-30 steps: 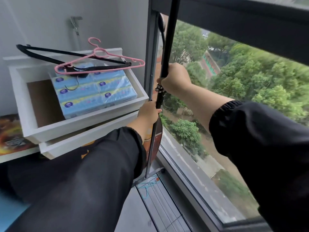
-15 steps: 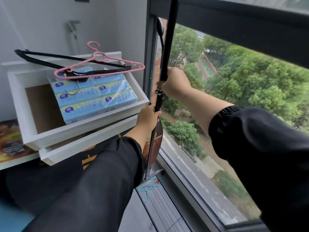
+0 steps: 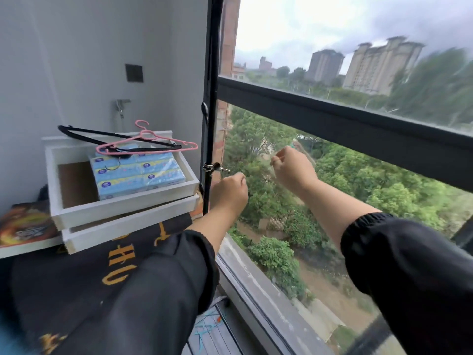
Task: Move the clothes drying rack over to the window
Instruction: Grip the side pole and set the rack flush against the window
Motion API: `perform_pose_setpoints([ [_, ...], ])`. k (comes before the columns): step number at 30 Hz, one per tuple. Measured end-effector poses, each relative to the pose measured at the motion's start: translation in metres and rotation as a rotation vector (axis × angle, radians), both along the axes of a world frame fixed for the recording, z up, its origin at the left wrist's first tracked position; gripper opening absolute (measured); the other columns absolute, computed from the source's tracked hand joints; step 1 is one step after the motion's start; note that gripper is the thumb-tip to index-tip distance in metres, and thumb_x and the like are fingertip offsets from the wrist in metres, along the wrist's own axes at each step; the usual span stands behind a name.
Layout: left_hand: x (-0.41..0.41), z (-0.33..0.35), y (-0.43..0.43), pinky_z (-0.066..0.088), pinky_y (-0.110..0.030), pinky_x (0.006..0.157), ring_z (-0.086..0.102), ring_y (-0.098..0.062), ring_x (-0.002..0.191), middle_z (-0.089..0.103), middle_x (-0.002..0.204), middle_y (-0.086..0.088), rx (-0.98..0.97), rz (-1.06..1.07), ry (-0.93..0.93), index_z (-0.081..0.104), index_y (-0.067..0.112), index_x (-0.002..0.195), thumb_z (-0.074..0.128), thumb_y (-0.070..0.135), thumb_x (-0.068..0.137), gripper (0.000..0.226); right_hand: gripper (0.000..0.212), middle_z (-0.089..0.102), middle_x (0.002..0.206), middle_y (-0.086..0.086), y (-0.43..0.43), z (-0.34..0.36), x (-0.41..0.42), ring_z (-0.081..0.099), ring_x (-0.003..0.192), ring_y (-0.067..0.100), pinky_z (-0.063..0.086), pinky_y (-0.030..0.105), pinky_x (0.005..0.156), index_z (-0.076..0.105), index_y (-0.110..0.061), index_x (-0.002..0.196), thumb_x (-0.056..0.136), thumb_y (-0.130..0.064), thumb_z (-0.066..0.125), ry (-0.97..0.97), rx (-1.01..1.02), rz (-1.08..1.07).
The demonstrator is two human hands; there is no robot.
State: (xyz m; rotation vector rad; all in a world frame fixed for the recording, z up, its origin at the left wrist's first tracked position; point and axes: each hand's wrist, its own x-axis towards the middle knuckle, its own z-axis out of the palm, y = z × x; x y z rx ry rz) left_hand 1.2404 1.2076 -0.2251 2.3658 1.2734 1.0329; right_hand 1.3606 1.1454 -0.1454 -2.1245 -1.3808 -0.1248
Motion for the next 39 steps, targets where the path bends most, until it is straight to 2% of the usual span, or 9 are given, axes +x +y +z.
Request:
perform_pose_setpoints([
  [6, 0.017, 0.044, -0.14, 0.051, -0.03, 0.067, 0.066, -0.025, 0.087, 0.07, 0.109, -0.006, 0.181, -0.084, -0.23, 0.061, 0.014, 0.12, 0.041, 0.018, 0.095, 0.032, 0.033, 0.063, 0.12, 0.017, -0.171, 0.039, 0.008, 0.058, 0.108, 0.034, 0.047, 0.038, 0.082, 0.051, -0.007, 0.122, 0.091, -0.017, 0.047, -0.156, 0.13, -0.073],
  [11, 0.015, 0.087, -0.228, 0.044, -0.016, 0.068, 0.068, -0.018, 0.09, 0.063, 0.126, -0.005, 0.33, -0.167, -0.379, 0.056, 0.012, 0.126, 0.045, 0.012, 0.094, 0.034, 0.04, 0.061, 0.122, 0.012, -0.273, 0.081, -0.018, 0.053, 0.115, 0.028, 0.044, 0.032, 0.083, 0.049, -0.009, 0.127, 0.088, -0.008, 0.048, -0.292, 0.229, -0.079],
  [19, -0.031, 0.197, -0.327, 0.047, -0.026, 0.095, 0.05, -0.021, 0.12, 0.049, 0.132, -0.009, 0.606, -0.151, -0.691, 0.045, 0.012, 0.129, 0.052, -0.001, 0.082, 0.049, 0.041, 0.061, 0.116, 0.008, -0.408, 0.17, -0.1, 0.058, 0.104, 0.025, 0.043, 0.027, 0.067, 0.045, -0.011, 0.128, 0.087, -0.011, 0.048, -0.579, 0.342, -0.113],
  [22, -0.044, 0.226, -0.339, 0.038, -0.029, 0.106, 0.044, -0.024, 0.126, 0.046, 0.137, -0.013, 0.668, -0.112, -0.657, 0.043, 0.01, 0.134, 0.055, 0.0, 0.081, 0.055, 0.039, 0.064, 0.111, 0.009, -0.435, 0.193, -0.124, 0.057, 0.105, 0.026, 0.05, 0.033, 0.07, 0.044, -0.01, 0.126, 0.087, -0.012, 0.047, -0.659, 0.39, -0.124],
  [25, -0.047, 0.252, -0.36, 0.036, -0.037, 0.11, 0.04, -0.027, 0.132, 0.044, 0.14, -0.014, 0.706, -0.174, -0.57, 0.04, 0.01, 0.136, 0.056, 0.003, 0.082, 0.057, 0.034, 0.065, 0.106, 0.009, -0.467, 0.218, -0.136, 0.053, 0.107, 0.027, 0.046, 0.036, 0.076, 0.049, -0.009, 0.119, 0.085, -0.012, 0.049, -0.694, 0.467, -0.164],
  [28, -0.037, 0.272, -0.394, 0.035, -0.044, 0.111, 0.039, -0.031, 0.132, 0.045, 0.139, -0.017, 0.787, -0.31, -0.439, 0.042, 0.007, 0.136, 0.058, 0.002, 0.081, 0.058, 0.031, 0.061, 0.113, 0.009, -0.509, 0.24, -0.132, 0.047, 0.114, 0.028, 0.039, 0.037, 0.092, 0.053, -0.008, 0.114, 0.084, -0.014, 0.05, -0.911, 0.468, -0.323],
  [31, -0.021, 0.288, -0.437, 0.032, -0.045, 0.111, 0.04, -0.031, 0.132, 0.047, 0.136, -0.015, 0.816, -0.433, -0.373, 0.045, 0.007, 0.134, 0.06, 0.002, 0.079, 0.057, 0.037, 0.055, 0.119, 0.01, -0.558, 0.254, -0.114, 0.044, 0.117, 0.028, 0.034, 0.04, 0.101, 0.049, -0.009, 0.119, 0.086, -0.026, 0.049, -0.967, 0.32, -0.55],
  [35, 0.011, 0.303, -0.515, 0.03, -0.045, 0.111, 0.042, -0.028, 0.128, 0.052, 0.131, -0.01, 0.831, -0.636, -0.303, 0.049, 0.009, 0.129, 0.056, 0.001, 0.077, 0.053, 0.056, 0.057, 0.119, 0.01, -0.637, 0.262, -0.089, 0.047, 0.117, 0.029, 0.036, 0.043, 0.099, 0.046, -0.01, 0.124, 0.087, -0.052, 0.043, -0.877, 0.109, -0.769],
  [39, 0.037, 0.317, -0.585, 0.038, -0.038, 0.105, 0.054, -0.026, 0.11, 0.064, 0.111, -0.009, 0.834, -0.679, -0.248, 0.055, 0.011, 0.122, 0.055, 0.006, 0.081, 0.041, 0.043, 0.058, 0.087, 0.005, -0.706, 0.267, -0.079, 0.053, 0.099, 0.026, 0.039, 0.04, 0.092, 0.051, -0.013, 0.104, 0.085, -0.052, 0.047, -0.799, -0.082, -0.795],
])
